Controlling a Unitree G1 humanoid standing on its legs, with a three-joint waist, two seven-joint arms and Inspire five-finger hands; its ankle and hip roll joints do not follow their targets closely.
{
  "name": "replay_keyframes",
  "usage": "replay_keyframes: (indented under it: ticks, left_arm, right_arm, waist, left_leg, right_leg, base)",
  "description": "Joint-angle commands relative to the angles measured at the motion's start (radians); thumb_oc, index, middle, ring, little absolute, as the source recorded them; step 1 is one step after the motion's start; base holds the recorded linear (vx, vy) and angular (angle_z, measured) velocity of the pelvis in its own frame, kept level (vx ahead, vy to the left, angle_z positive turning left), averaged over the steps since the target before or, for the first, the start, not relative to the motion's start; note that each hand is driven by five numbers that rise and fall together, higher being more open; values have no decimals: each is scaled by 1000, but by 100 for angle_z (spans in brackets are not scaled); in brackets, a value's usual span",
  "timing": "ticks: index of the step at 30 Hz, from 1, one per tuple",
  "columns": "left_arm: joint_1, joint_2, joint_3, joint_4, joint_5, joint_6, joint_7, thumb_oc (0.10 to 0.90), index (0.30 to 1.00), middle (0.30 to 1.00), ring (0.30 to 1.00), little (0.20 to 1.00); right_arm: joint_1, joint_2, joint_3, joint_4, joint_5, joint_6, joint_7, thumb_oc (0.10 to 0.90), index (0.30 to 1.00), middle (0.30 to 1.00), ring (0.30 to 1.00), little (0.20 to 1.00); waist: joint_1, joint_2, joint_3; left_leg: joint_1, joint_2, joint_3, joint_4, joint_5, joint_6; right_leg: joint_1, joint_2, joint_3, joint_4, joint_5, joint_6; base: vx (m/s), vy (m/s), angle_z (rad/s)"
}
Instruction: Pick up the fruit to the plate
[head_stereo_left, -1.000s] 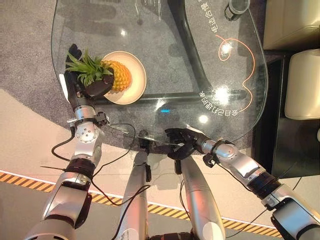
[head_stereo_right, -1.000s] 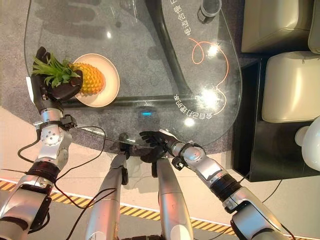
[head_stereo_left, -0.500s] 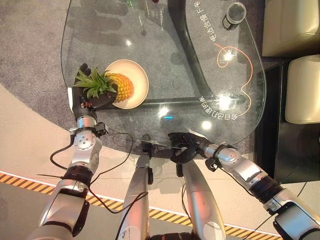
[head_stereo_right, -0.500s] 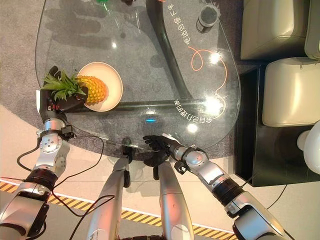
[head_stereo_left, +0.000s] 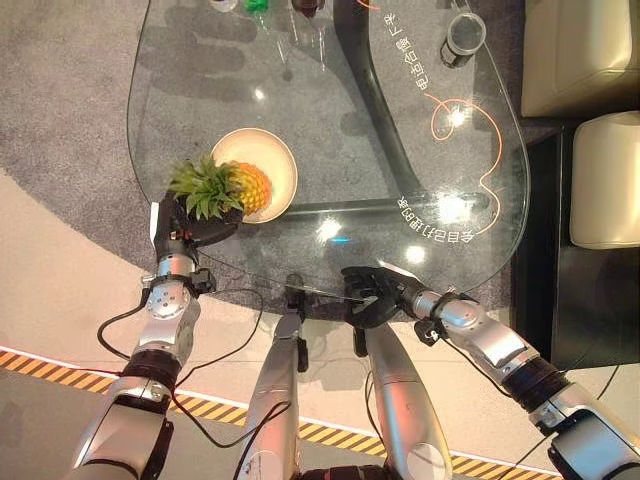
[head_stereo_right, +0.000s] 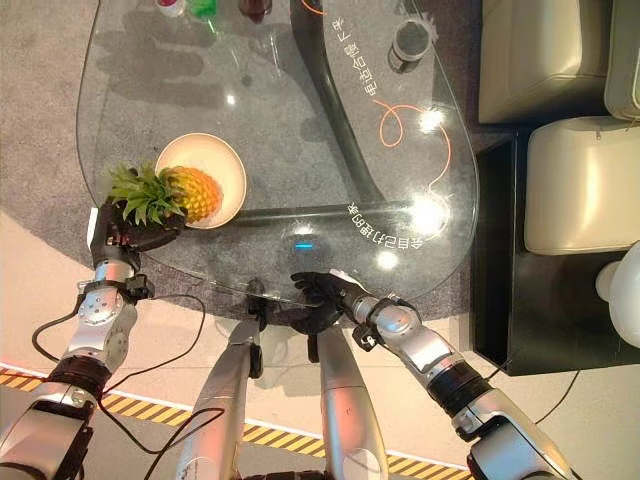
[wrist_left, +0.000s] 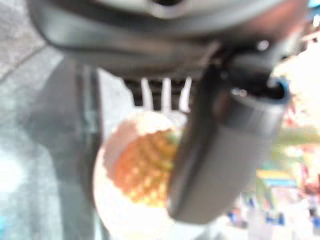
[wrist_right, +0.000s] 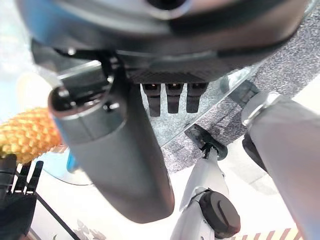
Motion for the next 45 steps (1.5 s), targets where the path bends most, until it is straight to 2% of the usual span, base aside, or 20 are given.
replay_keyframes:
  ticks: [1,21,25,31,35,37,39,45]
  left_arm:
    - [14,40,62,-54,-5,-50,-7,800,900,900,900,900]
    - [112,32,77,-60,-36,-6,-59,800,900,900,900,900]
    - [145,23,79,-70,-44,-1,-61,800,900,900,900,900]
    - [218,-7,81,-65,-49,20,-97,800,900,900,900,900]
    - [292,-49,88,-44,-60,28,-121,800,900,900,900,900]
    - [321,-74,93,-23,-59,39,-123,800,900,900,900,900]
    - [356,-108,91,5,25,44,-100,800,900,900,900,900]
    - [431,-184,72,71,108,77,-103,800,900,900,900,900]
  right_arm:
    - [51,-18,-9,-119,-6,-68,18,800,900,900,900,900]
    - [74,-26,-34,-99,-12,-83,39,800,900,900,900,900]
    - [94,-21,-45,-91,-16,-86,49,800,900,900,900,900]
    - [148,0,-67,-27,-14,-107,51,800,900,900,900,900]
    - [220,47,-107,45,55,-160,35,800,900,900,900,900]
    - [246,76,-118,94,42,-168,33,800,900,900,900,900]
    - [291,110,-131,160,29,-187,37,800,900,900,900,900]
    - [375,161,-184,283,40,-179,75,800,900,900,900,900]
  waist:
    - [-26,25,-25]
    - [-11,31,-25]
    - [-3,31,-25]
    - [16,25,-25]
    - [24,24,-70]
    - [28,22,-94]
    - [34,16,-130]
    - [52,11,-215]
  left_leg:
    - [-6,-59,-27,114,-79,3]
    - [103,-59,-41,74,-73,4]
    - [148,-60,-50,51,-72,5]
    - [266,-57,-76,-25,-61,5]
    - [333,-51,-88,-86,-52,0]
    - [365,-48,-92,-115,-51,-2]
    - [411,-45,-97,-152,-48,-5]
    - [499,-40,-110,-213,-42,-4]
  right_leg:
    - [92,-16,-35,-116,19,38]
    - [204,-14,-39,-142,7,34]
    - [247,-15,-42,-157,5,38]
    - [366,-22,-56,-213,8,50]
    - [440,-27,-67,-271,18,56]
    - [476,-28,-69,-302,22,58]
    - [532,-31,-72,-349,31,64]
    - [641,-33,-82,-419,43,72]
  base:
    - [0,0,0]
    - [0,0,0]
    - [0,0,0]
    - [-15,-19,7]
    - [19,-13,10]
    - [35,-20,16]
    - [56,-30,8]
    - [74,-1,14]
